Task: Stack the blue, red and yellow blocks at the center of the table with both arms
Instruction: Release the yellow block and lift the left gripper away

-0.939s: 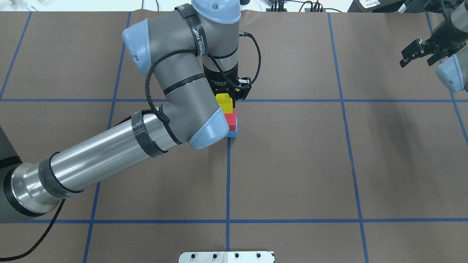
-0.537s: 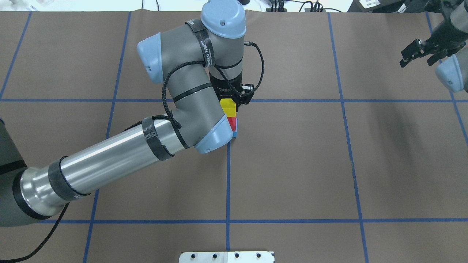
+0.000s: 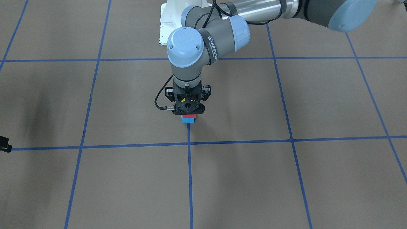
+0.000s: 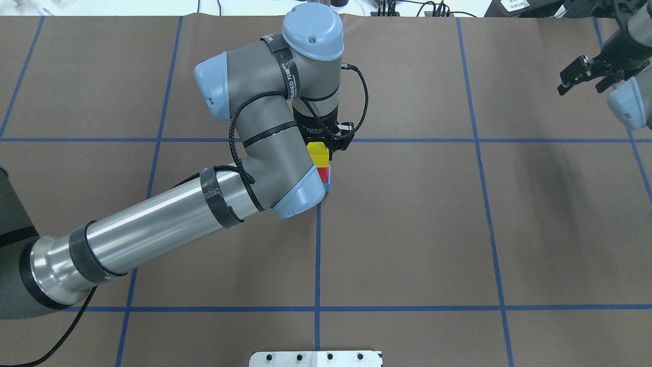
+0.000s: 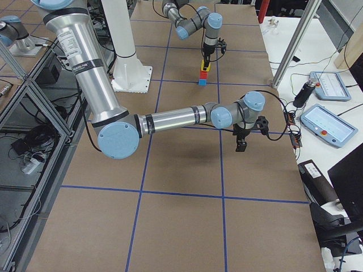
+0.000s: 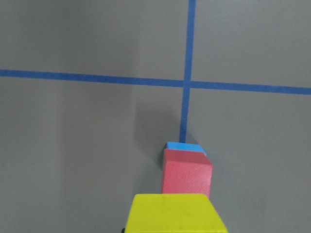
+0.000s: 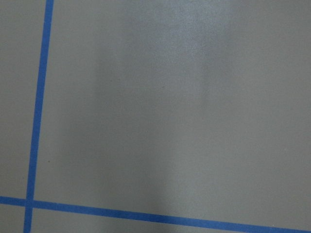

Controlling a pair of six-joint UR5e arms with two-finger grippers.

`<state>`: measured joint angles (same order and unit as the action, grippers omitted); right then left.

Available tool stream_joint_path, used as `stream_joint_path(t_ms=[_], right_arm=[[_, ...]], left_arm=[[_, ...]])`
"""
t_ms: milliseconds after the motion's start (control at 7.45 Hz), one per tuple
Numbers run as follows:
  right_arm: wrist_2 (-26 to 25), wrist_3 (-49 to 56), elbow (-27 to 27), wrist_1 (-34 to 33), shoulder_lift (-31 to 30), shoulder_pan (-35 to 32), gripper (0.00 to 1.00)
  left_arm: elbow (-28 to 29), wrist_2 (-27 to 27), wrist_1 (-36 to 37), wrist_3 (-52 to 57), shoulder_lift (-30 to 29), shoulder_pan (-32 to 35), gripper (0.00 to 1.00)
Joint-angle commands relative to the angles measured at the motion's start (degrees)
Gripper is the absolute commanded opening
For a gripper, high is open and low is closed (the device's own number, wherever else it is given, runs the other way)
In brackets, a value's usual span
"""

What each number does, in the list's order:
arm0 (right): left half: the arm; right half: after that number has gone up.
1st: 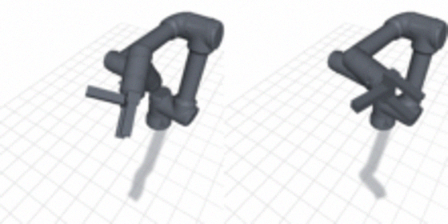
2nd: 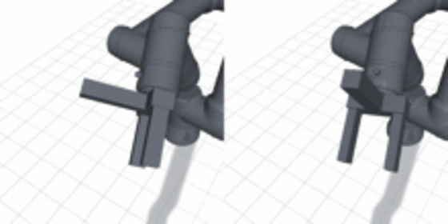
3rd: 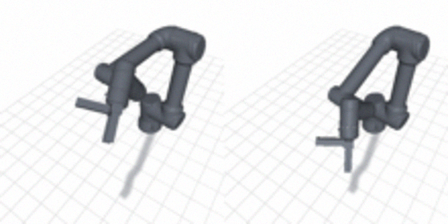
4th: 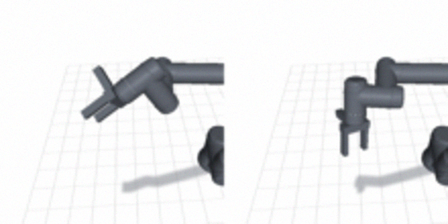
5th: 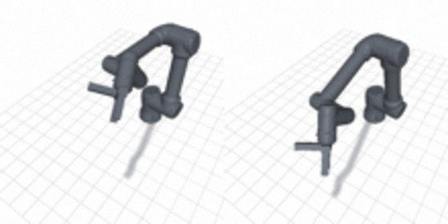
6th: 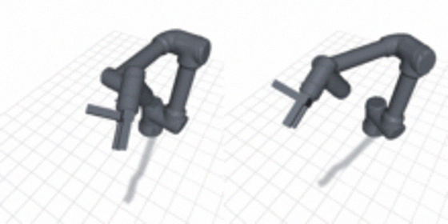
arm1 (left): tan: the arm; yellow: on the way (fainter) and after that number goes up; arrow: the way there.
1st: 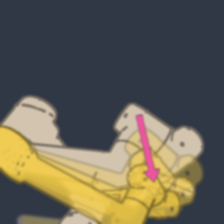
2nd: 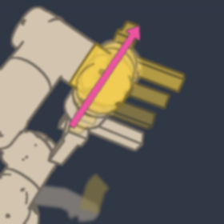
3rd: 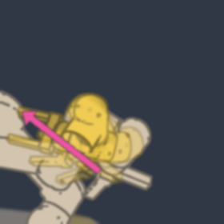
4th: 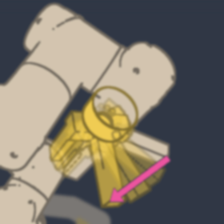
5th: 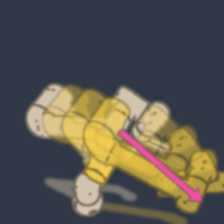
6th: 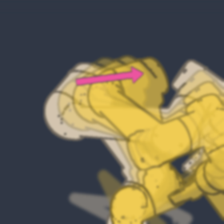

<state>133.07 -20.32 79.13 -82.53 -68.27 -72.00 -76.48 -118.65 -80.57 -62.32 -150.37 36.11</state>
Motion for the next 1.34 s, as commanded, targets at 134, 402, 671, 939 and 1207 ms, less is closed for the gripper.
stream_joint_path(t_ms=[134, 402, 671, 939, 1207], right_arm=[[0.0, 0.0, 0.0, 0.0, 0.2, 0.0, 1.00], [0.0, 0.0, -0.1, 0.0, 0.2, -0.1, 1.00], [0.0, 0.0, -0.1, 0.0, 0.2, 0.0, 1.00], [0.0, 0.1, 0.1, 0.0, 0.2, -0.1, 1.00], [0.0, -0.2, 1.4, 0.1, 0.2, 0.4, 1.00]], left_arm=[[-0.1, 0.1, -0.1, -0.3, 0.2, -0.4, 1.00], [-0.3, 0.1, -0.1, -0.4, 0.1, -0.8, 1.00], [-0.3, 0.1, 0.0, -0.4, 0.3, -0.8, 1.00], [-2.9, 0.4, 0.8, -0.4, 0.2, 0.1, 1.00], [-16.9, -0.1, 9.8, 0.7, 4.3, 6.7, 1.00]])
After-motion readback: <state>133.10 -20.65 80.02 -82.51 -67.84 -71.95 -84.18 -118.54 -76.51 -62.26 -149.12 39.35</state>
